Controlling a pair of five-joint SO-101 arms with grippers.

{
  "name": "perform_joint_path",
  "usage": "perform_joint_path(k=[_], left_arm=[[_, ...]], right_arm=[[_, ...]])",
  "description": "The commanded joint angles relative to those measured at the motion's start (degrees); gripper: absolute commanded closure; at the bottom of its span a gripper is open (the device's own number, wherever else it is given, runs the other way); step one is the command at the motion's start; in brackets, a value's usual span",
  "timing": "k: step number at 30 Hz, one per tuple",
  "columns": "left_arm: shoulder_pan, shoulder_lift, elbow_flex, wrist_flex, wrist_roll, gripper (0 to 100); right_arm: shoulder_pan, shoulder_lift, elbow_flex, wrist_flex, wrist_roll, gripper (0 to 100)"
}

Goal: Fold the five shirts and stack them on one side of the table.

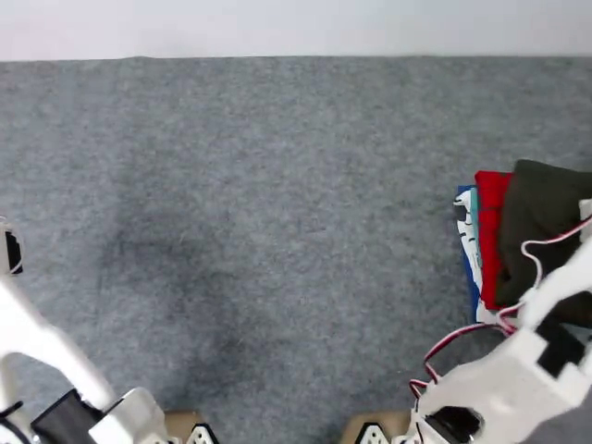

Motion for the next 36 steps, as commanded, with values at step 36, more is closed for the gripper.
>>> perform_joint_path(k=[36], left_arm=[[26.5,-87.0,58.4,-14.0,14.9,99]], right_arm=[[-24.9,-76.9,63.6,6.4,-46.2,99.0]])
